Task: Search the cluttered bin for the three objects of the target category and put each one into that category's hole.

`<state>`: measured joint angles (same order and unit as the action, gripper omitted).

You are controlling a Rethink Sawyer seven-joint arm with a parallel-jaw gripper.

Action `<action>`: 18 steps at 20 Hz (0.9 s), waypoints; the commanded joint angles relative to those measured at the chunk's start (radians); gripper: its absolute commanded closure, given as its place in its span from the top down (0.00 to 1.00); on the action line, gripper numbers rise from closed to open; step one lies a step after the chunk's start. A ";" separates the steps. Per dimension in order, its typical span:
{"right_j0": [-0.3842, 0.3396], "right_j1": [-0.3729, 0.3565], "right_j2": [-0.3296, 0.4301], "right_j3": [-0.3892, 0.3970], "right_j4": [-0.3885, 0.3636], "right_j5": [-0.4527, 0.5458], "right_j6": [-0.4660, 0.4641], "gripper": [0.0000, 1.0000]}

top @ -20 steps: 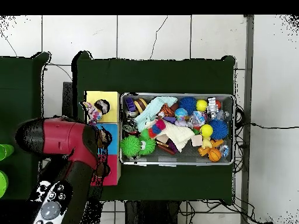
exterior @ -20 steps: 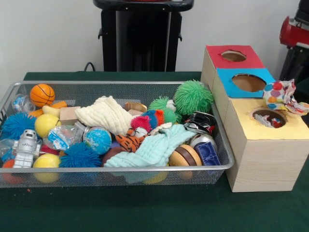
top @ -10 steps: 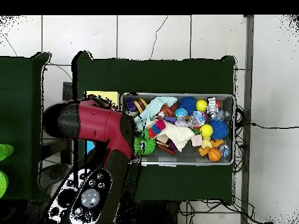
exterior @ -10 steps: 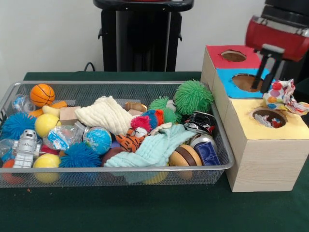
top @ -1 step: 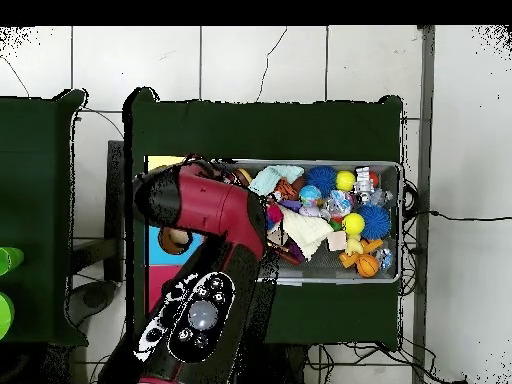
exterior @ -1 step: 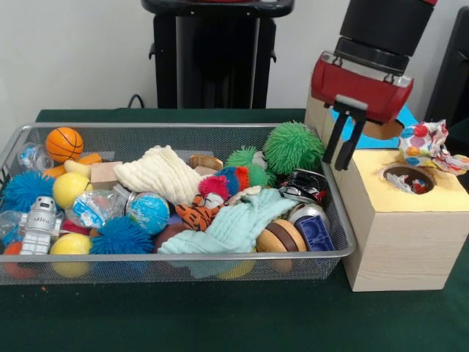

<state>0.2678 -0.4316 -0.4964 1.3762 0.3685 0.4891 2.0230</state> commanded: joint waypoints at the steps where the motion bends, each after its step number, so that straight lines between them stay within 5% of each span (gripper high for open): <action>1: 0.040 -0.018 0.062 0.010 -0.065 0.243 0.089 0.00; 5: 0.100 -0.188 0.014 0.021 -0.112 0.519 0.053 0.00; 10: 0.139 -0.285 0.016 0.042 -0.118 0.588 0.077 0.00; 13: 0.153 -0.292 0.052 0.084 -0.078 0.525 0.137 0.00; 18: 0.166 -0.210 0.188 0.247 0.073 0.165 0.243 0.00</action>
<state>0.4507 -0.6976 -0.4907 1.4148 0.3634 0.8839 2.0230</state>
